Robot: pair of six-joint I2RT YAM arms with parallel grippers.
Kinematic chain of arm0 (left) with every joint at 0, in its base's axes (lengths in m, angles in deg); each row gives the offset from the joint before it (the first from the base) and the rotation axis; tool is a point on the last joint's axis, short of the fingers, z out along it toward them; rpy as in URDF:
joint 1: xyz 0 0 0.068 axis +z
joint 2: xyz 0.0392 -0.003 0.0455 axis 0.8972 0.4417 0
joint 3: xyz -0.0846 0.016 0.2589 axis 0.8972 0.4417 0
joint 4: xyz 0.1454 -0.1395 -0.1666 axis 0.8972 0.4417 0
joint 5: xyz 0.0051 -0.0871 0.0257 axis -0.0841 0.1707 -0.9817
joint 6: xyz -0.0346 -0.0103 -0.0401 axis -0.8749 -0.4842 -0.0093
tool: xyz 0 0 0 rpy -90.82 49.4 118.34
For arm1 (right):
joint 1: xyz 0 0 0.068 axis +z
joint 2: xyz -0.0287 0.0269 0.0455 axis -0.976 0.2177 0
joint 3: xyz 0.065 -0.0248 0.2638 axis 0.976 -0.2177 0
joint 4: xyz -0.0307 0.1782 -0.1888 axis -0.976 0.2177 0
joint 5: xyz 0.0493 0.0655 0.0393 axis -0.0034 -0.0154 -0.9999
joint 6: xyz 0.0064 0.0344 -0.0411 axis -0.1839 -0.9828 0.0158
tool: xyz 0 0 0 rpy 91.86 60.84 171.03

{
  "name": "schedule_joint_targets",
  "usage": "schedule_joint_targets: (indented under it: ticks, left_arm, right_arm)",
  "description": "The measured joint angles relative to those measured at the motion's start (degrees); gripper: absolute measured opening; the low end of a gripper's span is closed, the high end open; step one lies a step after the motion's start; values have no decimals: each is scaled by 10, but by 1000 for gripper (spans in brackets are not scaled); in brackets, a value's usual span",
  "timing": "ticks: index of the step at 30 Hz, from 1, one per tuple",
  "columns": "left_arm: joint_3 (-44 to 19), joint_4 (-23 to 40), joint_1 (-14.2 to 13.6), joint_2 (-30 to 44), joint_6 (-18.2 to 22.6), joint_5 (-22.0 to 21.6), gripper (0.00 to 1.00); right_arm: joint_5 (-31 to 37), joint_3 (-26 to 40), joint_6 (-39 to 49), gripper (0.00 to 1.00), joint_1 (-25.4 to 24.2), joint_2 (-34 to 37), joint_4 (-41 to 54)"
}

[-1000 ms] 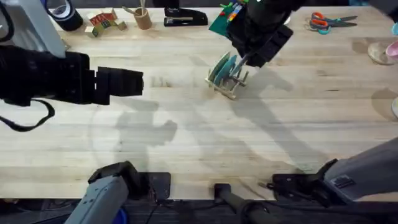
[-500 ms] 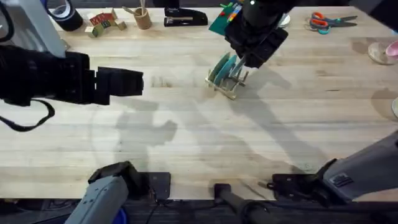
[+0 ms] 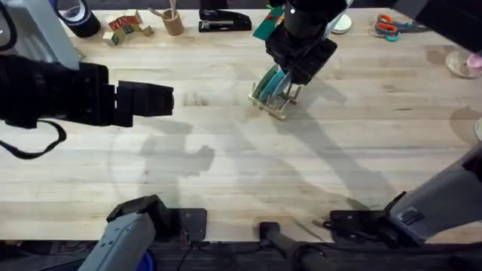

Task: Pick up the plates from the table one by one and place each into a slot on the dish rack.

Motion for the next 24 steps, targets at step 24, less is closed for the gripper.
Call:
schedule_joint_targets:
  ticks: [24]
  left_arm:
    - [0, 0, 0, 0, 0, 0, 995]
  right_arm:
    - [-14, -1, -2, 31, -4, 27, -21]
